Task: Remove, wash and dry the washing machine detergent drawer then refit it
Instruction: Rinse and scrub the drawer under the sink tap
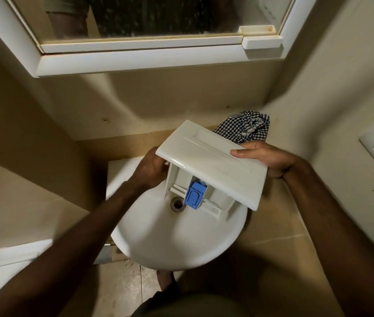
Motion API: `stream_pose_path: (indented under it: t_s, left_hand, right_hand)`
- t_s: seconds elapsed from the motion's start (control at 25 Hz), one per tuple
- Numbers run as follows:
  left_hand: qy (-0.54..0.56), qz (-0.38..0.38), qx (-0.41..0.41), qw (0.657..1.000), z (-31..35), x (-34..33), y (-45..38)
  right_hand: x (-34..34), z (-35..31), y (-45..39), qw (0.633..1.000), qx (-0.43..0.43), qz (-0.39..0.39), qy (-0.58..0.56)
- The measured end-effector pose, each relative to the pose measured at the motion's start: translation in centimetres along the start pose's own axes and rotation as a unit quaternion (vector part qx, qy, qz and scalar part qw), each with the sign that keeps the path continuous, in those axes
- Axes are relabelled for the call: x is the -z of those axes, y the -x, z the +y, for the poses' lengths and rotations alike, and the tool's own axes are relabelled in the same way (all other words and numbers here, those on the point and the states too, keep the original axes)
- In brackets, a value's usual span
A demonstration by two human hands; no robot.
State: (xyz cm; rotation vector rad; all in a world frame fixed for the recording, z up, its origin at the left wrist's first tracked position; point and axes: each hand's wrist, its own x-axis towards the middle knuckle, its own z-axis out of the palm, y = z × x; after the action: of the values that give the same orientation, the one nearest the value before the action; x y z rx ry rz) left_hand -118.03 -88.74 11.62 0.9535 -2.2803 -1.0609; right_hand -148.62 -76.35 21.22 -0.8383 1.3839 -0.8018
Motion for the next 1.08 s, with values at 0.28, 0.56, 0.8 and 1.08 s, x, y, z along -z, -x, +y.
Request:
stream_pose_path:
  t_s: [0.28, 0.56, 0.8, 1.08]
  left_hand:
    - [0.312, -0.090, 0.162, 0.932, 3.3, 2.8, 4.8]
    - [0.346, -0.020, 0.206, 0.915, 3.5, 1.3, 6.8]
    - [0.386, 0.077, 0.245, 0.886, 3.1, 0.6, 8.5]
    - [0.369, 0.114, 0.223, 0.895, 6.0, 1.8, 7.1]
  right_hand:
    - [-2.4, -2.2, -1.8, 0.997, -0.034, -0.062, 0.026]
    - [-4.7, -2.9, -3.2, 0.996, -0.043, -0.058, 0.060]
    - [-6.5, 6.8, -1.6, 0.964, -0.001, 0.235, -0.120]
    - [-12.0, 7.9, 0.4, 0.983, 0.063, 0.069, 0.160]
